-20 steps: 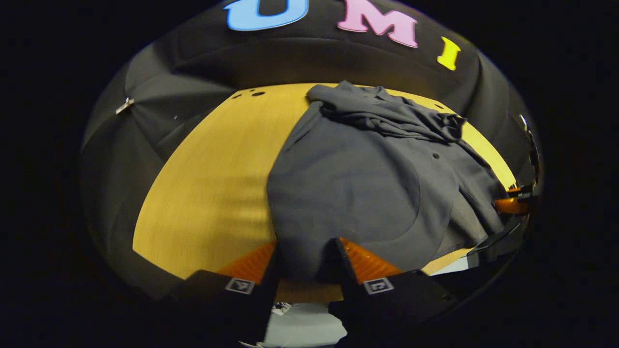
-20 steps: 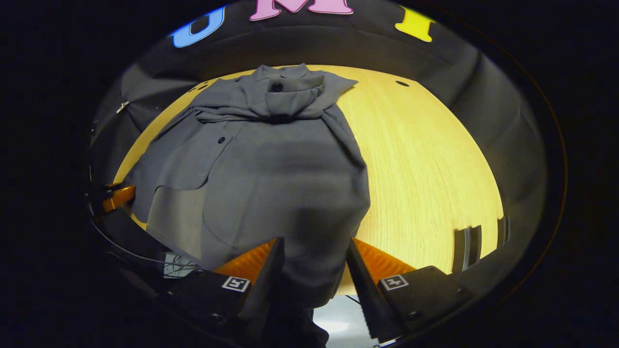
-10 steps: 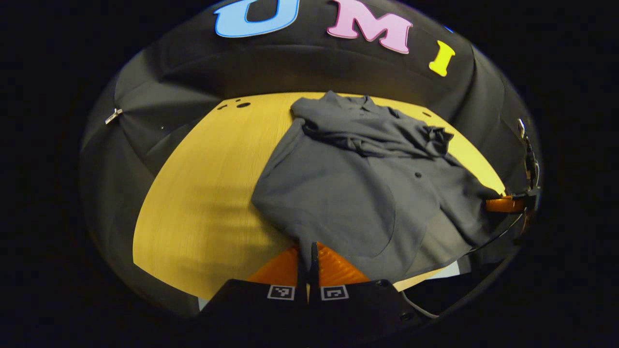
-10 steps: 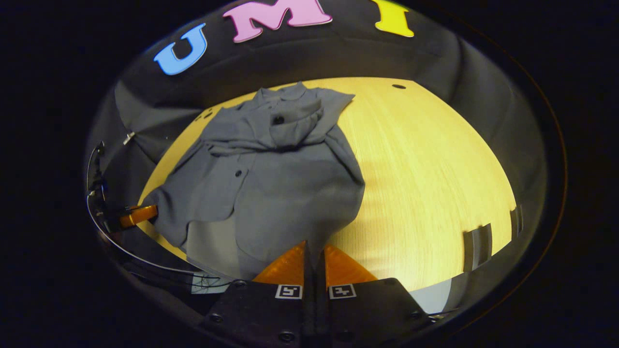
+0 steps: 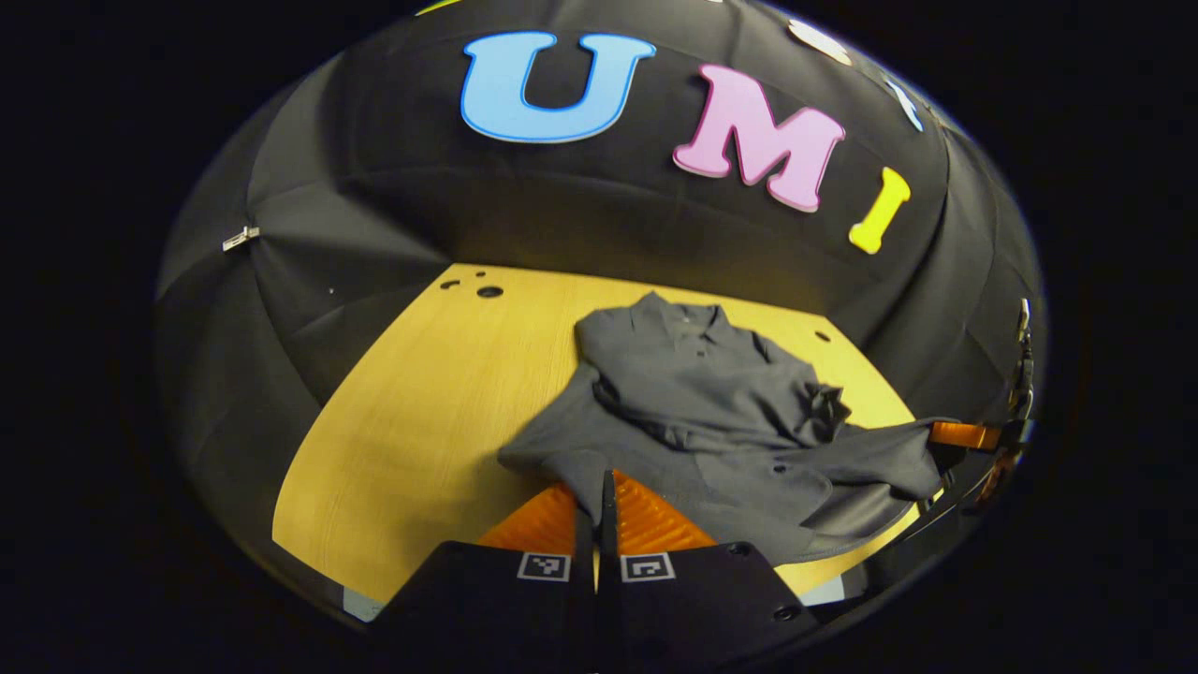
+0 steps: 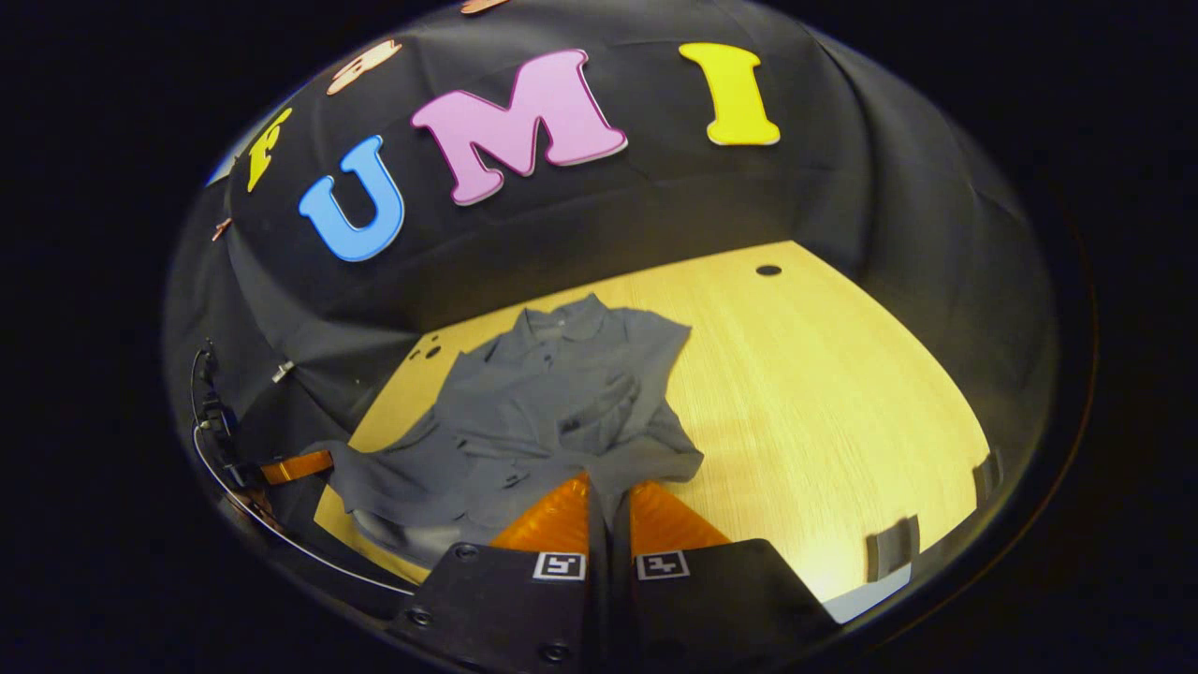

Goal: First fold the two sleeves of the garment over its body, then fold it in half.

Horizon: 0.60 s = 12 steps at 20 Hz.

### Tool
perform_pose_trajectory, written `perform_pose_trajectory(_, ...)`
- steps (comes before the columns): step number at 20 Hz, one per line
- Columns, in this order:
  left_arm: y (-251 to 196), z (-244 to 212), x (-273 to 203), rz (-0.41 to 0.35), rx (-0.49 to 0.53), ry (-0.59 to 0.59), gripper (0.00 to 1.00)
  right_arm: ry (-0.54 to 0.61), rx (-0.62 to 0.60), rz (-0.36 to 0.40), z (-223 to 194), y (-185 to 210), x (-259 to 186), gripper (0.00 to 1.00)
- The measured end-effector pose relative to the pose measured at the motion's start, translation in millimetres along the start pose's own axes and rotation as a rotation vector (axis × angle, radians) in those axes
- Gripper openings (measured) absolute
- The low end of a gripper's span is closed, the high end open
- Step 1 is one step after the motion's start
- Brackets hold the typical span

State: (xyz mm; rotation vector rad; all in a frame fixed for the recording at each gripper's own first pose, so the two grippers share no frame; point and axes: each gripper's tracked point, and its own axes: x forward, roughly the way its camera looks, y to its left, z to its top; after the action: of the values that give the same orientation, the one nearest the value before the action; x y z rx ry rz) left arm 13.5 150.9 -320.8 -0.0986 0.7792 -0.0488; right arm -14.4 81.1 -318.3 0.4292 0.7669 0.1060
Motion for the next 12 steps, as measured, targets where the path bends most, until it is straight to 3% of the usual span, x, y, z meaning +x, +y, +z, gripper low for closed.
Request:
perform_pose_trajectory(6,4,78,21,0.005,0.007,-0.127,0.05,-0.135,-0.001,0.028,87,12,25,0.05)
perform_pose_trajectory(12,-1,129,52,0.0,0.015,-0.192,0.05,-0.191,-0.028,0.037,141,9,52,0.05)
